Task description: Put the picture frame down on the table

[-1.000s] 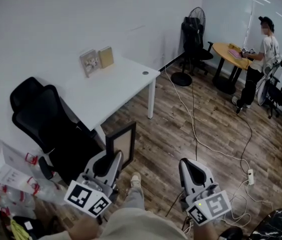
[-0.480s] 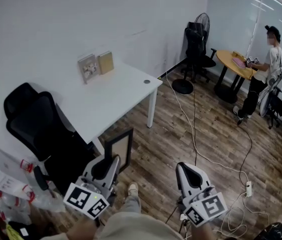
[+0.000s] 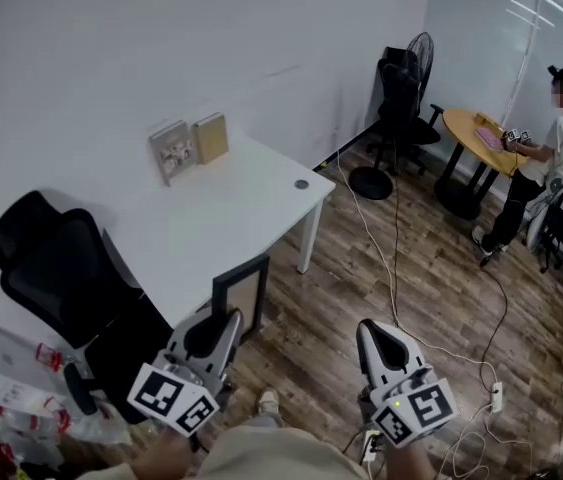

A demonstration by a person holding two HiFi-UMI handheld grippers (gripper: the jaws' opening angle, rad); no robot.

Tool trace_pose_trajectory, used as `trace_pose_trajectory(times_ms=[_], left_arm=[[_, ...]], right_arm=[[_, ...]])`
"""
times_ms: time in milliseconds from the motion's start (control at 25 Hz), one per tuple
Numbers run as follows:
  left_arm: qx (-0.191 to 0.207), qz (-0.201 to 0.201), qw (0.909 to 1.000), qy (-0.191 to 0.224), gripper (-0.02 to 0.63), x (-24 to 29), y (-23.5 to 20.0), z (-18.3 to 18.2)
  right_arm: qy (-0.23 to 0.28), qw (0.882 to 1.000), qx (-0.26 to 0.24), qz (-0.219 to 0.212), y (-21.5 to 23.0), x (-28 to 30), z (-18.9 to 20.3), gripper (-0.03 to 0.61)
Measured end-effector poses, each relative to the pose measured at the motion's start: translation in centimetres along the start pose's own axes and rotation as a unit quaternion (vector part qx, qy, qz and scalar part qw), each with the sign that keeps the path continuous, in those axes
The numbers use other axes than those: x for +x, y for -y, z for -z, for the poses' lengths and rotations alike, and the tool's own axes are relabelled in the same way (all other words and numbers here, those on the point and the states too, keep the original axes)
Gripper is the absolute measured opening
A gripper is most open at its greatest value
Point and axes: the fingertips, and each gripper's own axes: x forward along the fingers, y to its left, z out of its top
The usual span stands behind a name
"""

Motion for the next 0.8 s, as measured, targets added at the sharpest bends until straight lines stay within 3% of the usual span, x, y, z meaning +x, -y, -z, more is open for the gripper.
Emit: trace_pose_trajectory(times_ms=[360, 800], left_arm=[[-0.006, 0.002, 0.9999, -0.011, 0.046, 7.3, -8.6, -0.4], [-0.011, -0.013, 0.9995, -0.026, 0.046, 12.3, -15.4, 0.4]], right_arm=[[-0.013, 1.0, 0.008, -0.015, 2.7, 12.2, -0.1, 0.021], [-0.012, 1.0, 0.013, -0.016, 6.6, 20.7, -0.4, 0.021]])
